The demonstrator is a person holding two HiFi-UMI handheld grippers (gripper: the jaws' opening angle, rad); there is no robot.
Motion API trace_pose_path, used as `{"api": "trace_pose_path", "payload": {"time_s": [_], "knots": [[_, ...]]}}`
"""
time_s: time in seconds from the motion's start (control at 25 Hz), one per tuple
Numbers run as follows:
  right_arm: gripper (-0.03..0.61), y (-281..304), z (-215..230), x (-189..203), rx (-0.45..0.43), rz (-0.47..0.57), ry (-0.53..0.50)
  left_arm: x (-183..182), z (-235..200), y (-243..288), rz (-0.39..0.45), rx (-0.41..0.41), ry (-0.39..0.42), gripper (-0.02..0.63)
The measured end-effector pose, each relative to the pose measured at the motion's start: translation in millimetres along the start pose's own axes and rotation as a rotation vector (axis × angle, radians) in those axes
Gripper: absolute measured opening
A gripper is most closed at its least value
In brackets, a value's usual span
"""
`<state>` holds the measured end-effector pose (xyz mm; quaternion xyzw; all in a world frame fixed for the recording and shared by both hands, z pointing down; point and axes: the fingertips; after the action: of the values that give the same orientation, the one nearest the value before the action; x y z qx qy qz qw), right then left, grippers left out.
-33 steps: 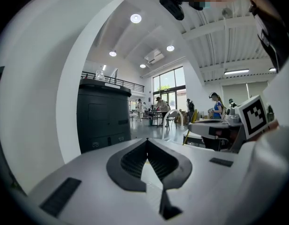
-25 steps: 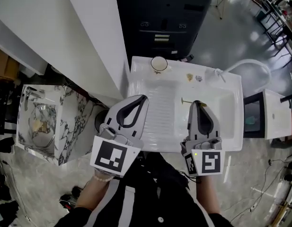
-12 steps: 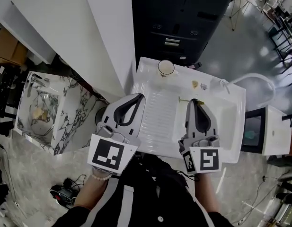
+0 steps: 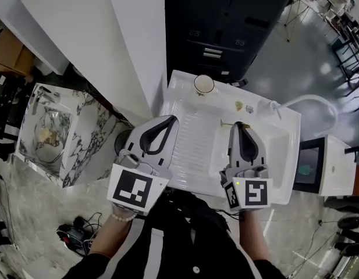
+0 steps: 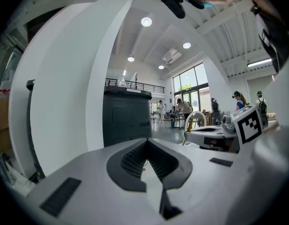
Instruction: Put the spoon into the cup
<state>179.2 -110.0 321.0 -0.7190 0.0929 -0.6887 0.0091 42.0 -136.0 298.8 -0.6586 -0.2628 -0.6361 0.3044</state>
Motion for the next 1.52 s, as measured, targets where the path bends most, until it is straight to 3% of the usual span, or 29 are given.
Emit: {"api": "trace_pose_path", "payload": {"time_s": [0.48,0.84,1.52], "knots": [[0.006,28.5,3.1,19.9,-0.04,-0.037,-0.049,2.9,-13.6,-8.5,-0.012,-0.039,-0.007,0.0],[0.006,68.2,4.2,28.1,-0.122,-0.036,-0.121,4.8,-25.9,-14.0,-0.018,-0.069,-0.019,0.0],[0.006,138.4,7.3,36.6,-0.175,-0.018,-0.124,7.2,-46.2,-19.4,-0.029,-0.116,-0.014,0.0]]}}
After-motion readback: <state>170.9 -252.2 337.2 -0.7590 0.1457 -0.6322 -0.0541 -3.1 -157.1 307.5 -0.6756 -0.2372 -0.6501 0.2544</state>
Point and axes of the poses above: the fingertips, and each gripper's own axes: y forward along the fingers, z to its right, x out of its underside, and after that the axes turned 12 degrees about z, right-handed
